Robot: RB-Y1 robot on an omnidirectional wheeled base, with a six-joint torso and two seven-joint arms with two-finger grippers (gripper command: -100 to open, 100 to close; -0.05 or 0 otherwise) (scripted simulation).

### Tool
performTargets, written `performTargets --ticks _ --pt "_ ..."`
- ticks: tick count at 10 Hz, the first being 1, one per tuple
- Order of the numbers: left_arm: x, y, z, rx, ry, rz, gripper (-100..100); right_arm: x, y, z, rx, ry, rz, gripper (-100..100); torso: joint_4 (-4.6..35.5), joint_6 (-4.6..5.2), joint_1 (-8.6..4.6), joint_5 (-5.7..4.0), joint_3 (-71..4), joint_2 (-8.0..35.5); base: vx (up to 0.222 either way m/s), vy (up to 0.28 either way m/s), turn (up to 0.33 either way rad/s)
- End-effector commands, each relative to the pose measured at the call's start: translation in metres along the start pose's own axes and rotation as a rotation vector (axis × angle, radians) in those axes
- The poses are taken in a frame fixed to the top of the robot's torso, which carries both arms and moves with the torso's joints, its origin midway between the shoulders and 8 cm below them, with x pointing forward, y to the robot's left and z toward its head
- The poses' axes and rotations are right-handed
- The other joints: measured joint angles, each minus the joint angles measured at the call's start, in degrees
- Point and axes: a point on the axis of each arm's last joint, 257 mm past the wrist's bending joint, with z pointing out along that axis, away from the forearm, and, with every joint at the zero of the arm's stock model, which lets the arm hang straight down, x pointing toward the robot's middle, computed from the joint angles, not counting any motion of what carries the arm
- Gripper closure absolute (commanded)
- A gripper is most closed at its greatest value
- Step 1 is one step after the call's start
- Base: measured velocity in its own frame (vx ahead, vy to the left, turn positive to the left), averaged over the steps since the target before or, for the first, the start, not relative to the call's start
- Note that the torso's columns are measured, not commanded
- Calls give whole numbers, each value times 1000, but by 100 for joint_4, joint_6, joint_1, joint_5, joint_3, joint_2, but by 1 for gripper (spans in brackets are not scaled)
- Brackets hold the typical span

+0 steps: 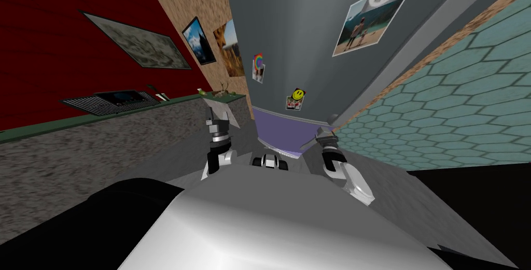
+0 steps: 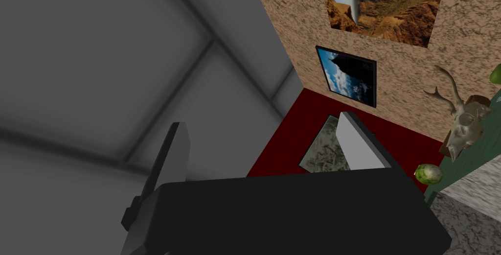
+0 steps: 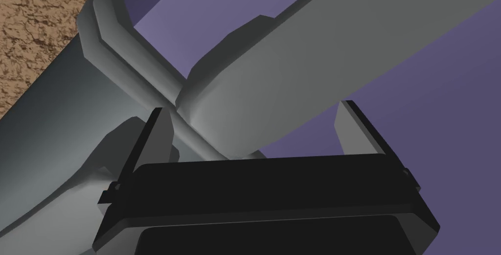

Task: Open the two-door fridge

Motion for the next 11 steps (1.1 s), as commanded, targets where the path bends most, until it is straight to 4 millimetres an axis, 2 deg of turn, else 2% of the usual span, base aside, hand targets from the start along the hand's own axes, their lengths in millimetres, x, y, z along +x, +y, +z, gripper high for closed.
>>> performTargets --ticks 1,2,3,8,11 --pt "0 0 0 0 0 0 0 2 0 -1 0 4 2 100 -3 2 -2 -5 0 1 -11 7 -20" --pt "0 0 0 0 0 0 0 9 -9 -7 33 40 2 100 -7 8 1 -11 7 12 -85 235 -119" --pt "0 0 0 0 0 0 0 9 -9 -7 33 40 2 100 -16 26 70 -13 30 45 -107 305 -182" --pt "0 0 0 0 0 -1 0 31 -31 -25 112 138 0 100 -8 -11 51 -1 9 13 -146 316 -146" --pt "0 0 0 0 0 -1 0 44 -44 -38 159 199 -3 100 -4 7 38 7 15 31 -176 333 -126"
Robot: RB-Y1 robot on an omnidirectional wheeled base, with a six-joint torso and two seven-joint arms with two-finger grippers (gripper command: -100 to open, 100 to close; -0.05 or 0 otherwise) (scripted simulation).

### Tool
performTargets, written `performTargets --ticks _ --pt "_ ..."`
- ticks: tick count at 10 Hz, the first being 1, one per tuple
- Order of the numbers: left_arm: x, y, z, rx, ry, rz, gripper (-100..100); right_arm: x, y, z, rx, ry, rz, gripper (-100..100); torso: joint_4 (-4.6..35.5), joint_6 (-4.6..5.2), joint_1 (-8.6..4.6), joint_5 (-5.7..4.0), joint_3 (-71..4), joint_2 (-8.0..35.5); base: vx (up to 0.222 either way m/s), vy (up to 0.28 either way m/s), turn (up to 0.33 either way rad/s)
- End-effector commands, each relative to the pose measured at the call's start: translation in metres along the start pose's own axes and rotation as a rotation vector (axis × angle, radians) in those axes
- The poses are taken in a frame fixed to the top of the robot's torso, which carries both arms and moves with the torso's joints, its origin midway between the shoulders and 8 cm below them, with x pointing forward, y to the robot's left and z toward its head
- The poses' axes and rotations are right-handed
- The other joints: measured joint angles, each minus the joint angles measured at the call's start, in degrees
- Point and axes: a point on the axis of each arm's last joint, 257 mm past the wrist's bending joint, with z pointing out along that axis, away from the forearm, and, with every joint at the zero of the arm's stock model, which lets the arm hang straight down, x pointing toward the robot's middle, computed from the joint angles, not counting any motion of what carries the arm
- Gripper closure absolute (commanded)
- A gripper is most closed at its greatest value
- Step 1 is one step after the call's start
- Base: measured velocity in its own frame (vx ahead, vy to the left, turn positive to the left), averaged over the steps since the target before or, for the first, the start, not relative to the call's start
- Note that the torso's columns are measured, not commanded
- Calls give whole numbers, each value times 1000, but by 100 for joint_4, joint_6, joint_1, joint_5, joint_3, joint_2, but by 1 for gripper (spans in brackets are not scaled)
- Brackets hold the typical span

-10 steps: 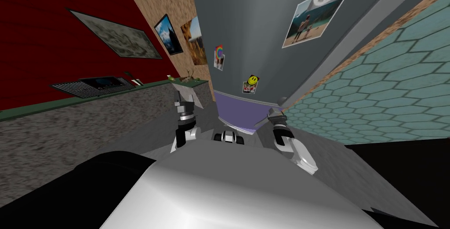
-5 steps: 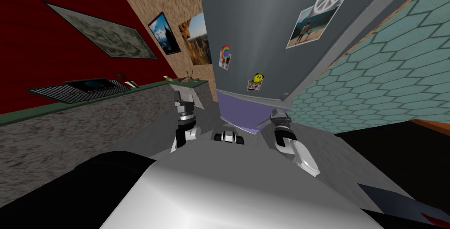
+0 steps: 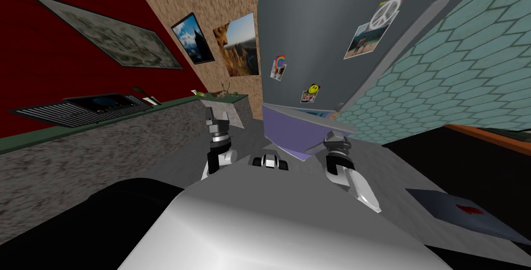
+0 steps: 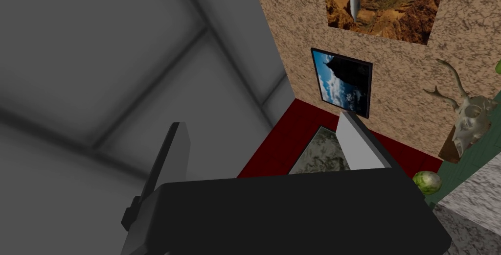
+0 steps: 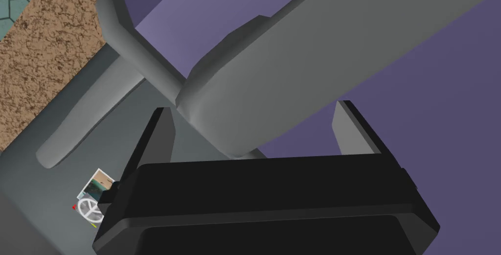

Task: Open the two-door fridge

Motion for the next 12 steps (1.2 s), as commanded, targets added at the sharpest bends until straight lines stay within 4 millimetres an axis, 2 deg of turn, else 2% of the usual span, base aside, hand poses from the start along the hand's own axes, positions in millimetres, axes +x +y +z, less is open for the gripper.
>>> performTargets --ticks 1,2,4,9,12 --pt "0 0 0 0 0 0 0 4 -2 -4 11 19 0 100 5 11 -15 4 -4 -3 -63 137 -48" --pt "0 0 0 0 0 1 0 11 -5 -7 27 47 1 100 9 5 -56 1 -13 -17 -59 155 -91" --pt "0 0 0 0 0 0 0 15 -9 -9 43 64 0 100 -5 25 8 -16 10 5 -34 263 -138" --pt "0 0 0 0 0 0 0 31 -25 -18 108 135 -3 100 1 -21 -19 -10 -3 -9 -50 268 -116" --pt "0 0 0 0 0 0 0 39 -33 -23 139 173 -6 100 -1 -6 -6 -5 -4 -10 -72 247 -99"
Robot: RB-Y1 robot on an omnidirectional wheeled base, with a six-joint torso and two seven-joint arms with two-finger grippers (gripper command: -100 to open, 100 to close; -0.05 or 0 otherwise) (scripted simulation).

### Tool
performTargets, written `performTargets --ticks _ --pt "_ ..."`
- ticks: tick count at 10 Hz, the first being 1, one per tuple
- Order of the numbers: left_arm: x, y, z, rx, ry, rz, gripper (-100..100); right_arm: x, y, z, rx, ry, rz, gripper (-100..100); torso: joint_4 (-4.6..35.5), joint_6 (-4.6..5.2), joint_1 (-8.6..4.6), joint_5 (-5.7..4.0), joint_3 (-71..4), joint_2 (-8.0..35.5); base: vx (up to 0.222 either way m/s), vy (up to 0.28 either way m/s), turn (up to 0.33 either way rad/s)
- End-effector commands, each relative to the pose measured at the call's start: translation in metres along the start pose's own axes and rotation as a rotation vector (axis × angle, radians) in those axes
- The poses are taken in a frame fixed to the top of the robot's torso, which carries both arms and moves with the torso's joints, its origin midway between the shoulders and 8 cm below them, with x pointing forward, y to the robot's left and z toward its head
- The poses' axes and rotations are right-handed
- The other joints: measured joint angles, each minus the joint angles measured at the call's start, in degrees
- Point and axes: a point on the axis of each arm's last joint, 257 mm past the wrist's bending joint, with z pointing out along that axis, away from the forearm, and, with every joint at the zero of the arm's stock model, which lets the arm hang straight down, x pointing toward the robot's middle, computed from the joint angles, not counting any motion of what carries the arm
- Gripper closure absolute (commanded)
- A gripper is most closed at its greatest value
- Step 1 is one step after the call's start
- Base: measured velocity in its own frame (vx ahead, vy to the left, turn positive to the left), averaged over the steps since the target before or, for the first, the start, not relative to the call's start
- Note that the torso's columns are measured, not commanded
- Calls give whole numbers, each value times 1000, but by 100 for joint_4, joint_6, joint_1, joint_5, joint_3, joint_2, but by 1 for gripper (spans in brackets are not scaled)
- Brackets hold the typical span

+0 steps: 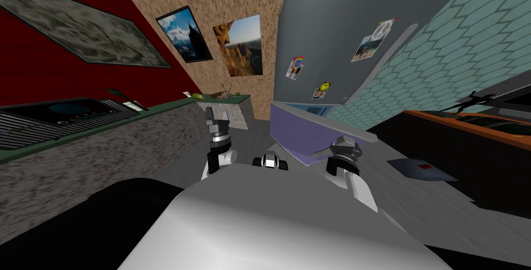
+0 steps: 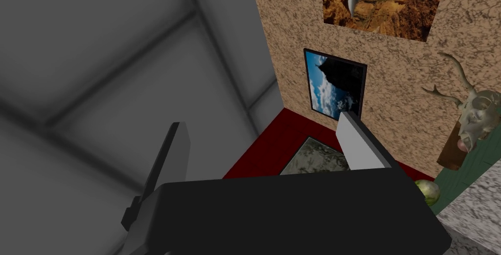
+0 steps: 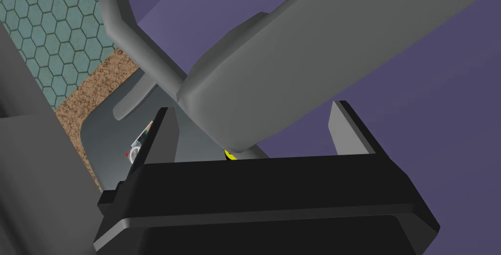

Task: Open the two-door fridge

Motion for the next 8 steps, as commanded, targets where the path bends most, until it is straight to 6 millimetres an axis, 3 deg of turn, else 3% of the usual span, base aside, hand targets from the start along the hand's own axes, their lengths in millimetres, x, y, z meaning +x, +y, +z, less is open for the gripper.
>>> performTargets --ticks 1,5,8 --pt "0 0 0 0 0 0 0 7 -8 -4 31 34 -4 100 0 8 -3 0 1 6 -27 282 -152" --pt "0 0 0 0 0 0 0 20 -14 -6 54 75 -1 100 8 6 -37 1 2 9 -27 203 -78" --pt "0 0 0 0 0 0 0 32 -24 -7 84 111 -2 100 -5 3 -5 -18 10 9 13 301 -117"
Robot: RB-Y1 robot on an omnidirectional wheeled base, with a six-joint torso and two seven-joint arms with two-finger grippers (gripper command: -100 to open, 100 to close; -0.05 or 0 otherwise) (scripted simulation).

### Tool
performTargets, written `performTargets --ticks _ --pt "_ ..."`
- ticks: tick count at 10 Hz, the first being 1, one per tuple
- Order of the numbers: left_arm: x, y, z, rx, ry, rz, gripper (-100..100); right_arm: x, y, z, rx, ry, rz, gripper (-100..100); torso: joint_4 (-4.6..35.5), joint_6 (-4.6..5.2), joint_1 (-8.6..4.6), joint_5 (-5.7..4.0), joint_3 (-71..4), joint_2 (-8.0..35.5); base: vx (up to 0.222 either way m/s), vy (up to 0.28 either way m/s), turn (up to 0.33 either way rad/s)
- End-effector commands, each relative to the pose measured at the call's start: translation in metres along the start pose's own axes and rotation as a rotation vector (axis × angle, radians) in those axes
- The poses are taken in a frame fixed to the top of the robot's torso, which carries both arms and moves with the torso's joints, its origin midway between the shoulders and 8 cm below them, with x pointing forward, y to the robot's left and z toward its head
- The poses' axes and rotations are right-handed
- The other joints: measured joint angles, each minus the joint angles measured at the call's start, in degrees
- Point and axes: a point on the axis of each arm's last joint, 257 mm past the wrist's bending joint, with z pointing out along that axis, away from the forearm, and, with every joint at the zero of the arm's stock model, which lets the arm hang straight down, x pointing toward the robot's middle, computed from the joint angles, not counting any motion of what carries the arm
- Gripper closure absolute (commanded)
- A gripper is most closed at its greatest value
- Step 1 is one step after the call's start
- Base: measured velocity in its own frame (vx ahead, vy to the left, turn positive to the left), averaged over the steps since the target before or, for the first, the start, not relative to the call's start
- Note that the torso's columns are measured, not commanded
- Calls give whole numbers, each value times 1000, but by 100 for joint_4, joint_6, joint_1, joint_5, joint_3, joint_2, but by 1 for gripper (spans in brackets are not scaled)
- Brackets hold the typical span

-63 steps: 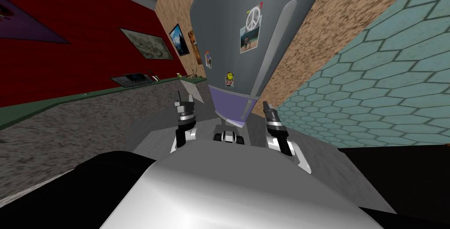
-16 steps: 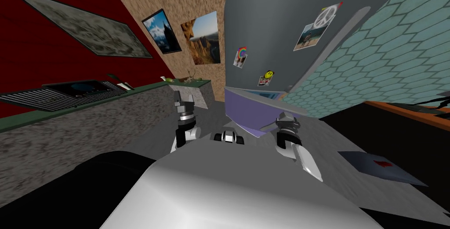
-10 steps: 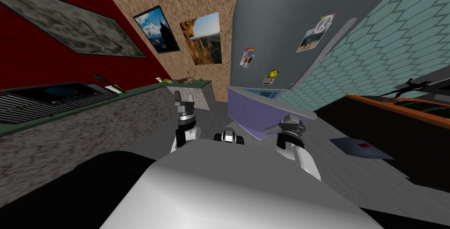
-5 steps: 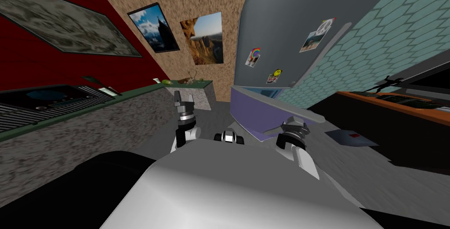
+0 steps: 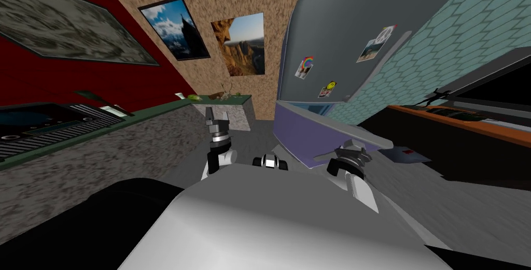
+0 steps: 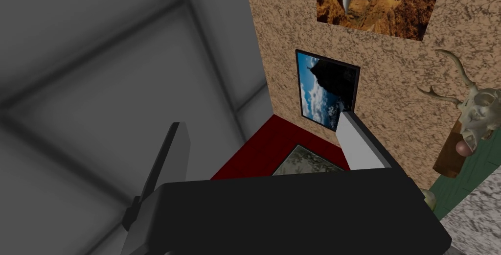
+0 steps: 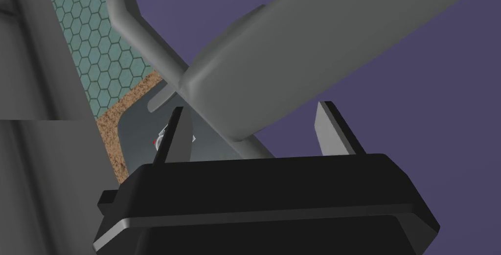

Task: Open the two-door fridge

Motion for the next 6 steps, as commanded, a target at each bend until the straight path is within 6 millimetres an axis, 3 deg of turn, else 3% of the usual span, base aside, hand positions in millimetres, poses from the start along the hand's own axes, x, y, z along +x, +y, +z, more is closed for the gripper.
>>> performTargets --ticks 1,6 --pt "0 0 0 0 0 0 0 12 -8 0 26 40 1 100 7 7 4 6 3 7 -4 324 -148" --pt "0 0 0 0 0 0 0 29 -23 0 72 93 0 100 14 19 -16 11 9 19 7 266 -94"
